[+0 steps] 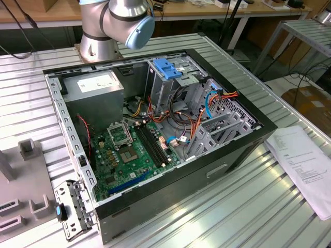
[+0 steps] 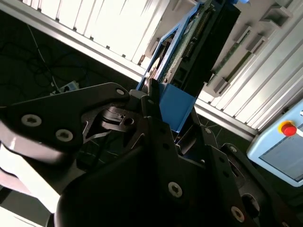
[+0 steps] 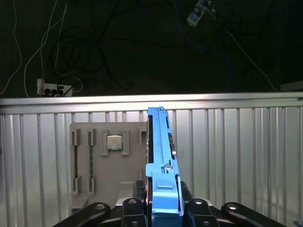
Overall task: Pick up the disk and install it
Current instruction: 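Pick up the disk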
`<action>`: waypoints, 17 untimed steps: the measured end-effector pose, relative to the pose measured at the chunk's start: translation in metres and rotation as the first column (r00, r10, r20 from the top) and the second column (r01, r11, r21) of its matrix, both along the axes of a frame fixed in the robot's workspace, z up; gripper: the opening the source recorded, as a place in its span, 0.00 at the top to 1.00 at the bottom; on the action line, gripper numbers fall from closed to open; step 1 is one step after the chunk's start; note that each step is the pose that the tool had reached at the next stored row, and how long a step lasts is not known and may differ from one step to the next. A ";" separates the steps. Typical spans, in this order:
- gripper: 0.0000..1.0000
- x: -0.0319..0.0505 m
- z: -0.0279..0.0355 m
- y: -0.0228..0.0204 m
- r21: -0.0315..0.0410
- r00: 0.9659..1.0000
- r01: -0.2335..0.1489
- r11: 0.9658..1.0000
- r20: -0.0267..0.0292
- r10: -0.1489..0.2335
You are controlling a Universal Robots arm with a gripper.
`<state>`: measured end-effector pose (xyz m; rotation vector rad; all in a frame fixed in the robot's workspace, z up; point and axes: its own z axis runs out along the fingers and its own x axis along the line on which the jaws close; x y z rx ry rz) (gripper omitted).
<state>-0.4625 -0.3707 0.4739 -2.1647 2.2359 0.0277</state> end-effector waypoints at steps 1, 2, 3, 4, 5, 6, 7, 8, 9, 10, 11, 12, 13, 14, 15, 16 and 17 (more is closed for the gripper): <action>0.63 0.0000 0.0021 0.0000 0.000 1.000 0.000 1.000 0.000 0.000; 0.63 0.0000 0.0053 0.0000 0.000 1.000 0.000 1.000 0.000 0.000; 0.63 0.0000 0.0081 0.0000 0.000 1.000 0.000 1.000 0.000 0.000; 0.63 0.0001 0.0120 0.0000 0.000 1.000 0.000 1.000 0.000 0.000; 0.63 0.0001 0.0148 0.0000 0.000 1.000 0.000 1.000 0.000 0.000; 0.63 0.0001 0.0167 0.0000 0.000 1.000 0.000 1.000 0.000 0.000; 0.63 0.0001 0.0197 0.0000 0.000 1.000 0.000 1.000 0.000 0.000; 0.63 0.0001 0.0229 0.0000 0.000 1.000 0.000 1.000 0.000 0.000; 0.63 0.0001 0.0262 0.0000 0.000 1.000 0.000 1.000 0.000 0.000; 0.63 0.0001 0.0289 0.0000 0.000 1.000 0.000 1.000 0.000 0.000; 0.63 0.0001 0.0312 0.0000 0.000 1.000 0.000 1.000 0.000 0.000; 0.63 0.0002 0.0362 0.0000 0.000 1.000 0.000 1.000 0.000 0.000; 0.63 0.0002 0.0408 0.0000 0.000 1.000 0.000 1.000 0.000 0.000; 0.63 0.0002 0.0446 0.0000 0.000 1.000 0.000 1.000 0.000 0.000; 0.63 0.0003 0.0474 0.0000 0.000 1.000 0.000 1.000 0.000 0.000; 0.63 0.0002 0.0501 0.0000 0.000 1.000 0.000 1.000 0.000 0.000; 0.63 0.0002 0.0520 0.0000 0.000 1.000 0.000 1.000 0.000 0.000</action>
